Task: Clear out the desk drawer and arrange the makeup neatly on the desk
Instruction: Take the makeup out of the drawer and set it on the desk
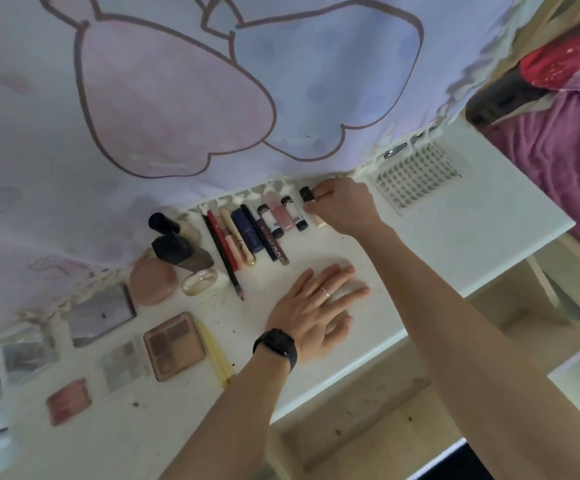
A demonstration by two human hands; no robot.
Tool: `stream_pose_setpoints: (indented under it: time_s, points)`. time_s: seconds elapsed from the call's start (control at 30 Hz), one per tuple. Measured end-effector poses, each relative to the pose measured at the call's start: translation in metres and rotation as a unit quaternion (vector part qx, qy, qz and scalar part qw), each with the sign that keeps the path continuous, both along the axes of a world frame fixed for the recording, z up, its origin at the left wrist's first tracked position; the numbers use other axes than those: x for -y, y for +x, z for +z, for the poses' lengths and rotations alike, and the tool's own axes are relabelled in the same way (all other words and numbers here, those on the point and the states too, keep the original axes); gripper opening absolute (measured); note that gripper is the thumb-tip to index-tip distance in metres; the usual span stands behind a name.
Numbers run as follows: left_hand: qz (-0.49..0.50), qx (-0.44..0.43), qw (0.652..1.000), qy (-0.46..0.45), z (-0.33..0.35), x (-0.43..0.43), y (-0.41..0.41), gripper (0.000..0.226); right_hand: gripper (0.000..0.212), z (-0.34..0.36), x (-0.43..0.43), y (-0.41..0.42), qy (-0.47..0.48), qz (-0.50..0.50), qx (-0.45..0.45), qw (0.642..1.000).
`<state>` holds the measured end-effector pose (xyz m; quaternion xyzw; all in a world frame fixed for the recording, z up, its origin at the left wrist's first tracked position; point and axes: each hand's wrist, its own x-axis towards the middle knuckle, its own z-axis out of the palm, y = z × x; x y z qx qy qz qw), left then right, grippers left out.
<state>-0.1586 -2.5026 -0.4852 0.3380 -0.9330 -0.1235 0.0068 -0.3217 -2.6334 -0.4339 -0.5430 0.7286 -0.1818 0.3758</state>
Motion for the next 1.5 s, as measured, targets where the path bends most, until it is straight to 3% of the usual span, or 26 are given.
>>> stream_pose_setpoints:
  time_s: [0.13, 0.33, 0.43, 0.53, 0.67, 0.83, 1.0, 1.13, 1.23, 1.3, 1.4, 1.5]
  points:
    - [0.006, -0.003, 1.0, 0.001, 0.0, 0.0, -0.001, 0.06, 0.008, -0.002, 0.006, 0.009, 0.011, 0.046, 0.001, 0.999]
    - [0.018, -0.008, 1.0, 0.007, -0.003, -0.001, 0.0, 0.059, 0.033, -0.005, 0.006, 0.01, -0.001, 0.061, 0.003, 0.998]
    - [0.019, -0.023, 0.999, 0.013, -0.003, 0.0, 0.0, 0.058, 0.01, 0.004, -0.001, 0.005, 0.006, 0.055, 0.032, 0.998]
    - [0.018, -0.04, 0.999, 0.019, -0.004, 0.0, 0.001, 0.058, 0.024, 0.014, -0.022, -0.009, -0.004, -0.006, 0.086, 0.996]
    - [0.019, -0.01, 0.999, 0.023, -0.002, 0.001, 0.0, 0.058, 0.018, 0.025, -0.091, -0.043, -0.077, -0.162, 0.147, 0.973]
    - [0.025, 0.037, 0.999, 0.017, -0.002, 0.001, 0.0, 0.055, 0.016, 0.013, -0.22, -0.075, -0.113, -0.371, 0.136, 0.912]
    - [0.02, 0.003, 1.0, 0.006, 0.007, -0.004, -0.002, 0.052, 0.039, -0.029, -0.323, -0.078, -0.081, -0.594, 0.121, 0.791]
    - [0.047, 0.043, 0.998, -0.006, 0.015, -0.019, -0.008, 0.053, 0.051, -0.068, -0.358, -0.075, 0.035, -0.69, 0.262, 0.674]
    - [0.099, 0.066, 0.992, 0.033, 0.013, -0.032, -0.015, 0.052, 0.058, -0.081, -0.364, -0.074, 0.097, -0.682, 0.444, 0.573]
    - [0.137, 0.071, 0.986, 0.068, 0.01, -0.04, -0.019, 0.053, 0.062, -0.086, -0.364, -0.074, 0.104, -0.671, 0.505, 0.533]
    - [0.16, 0.08, 0.981, 0.078, 0.006, -0.045, -0.024, 0.054, 0.05, -0.099, -0.37, -0.078, 0.054, -0.692, 0.497, 0.521]
    - [0.161, 0.083, 0.98, 0.082, 0.007, -0.045, -0.024, 0.054, 0.039, -0.11, -0.381, -0.078, 0.09, -0.671, 0.466, 0.57]
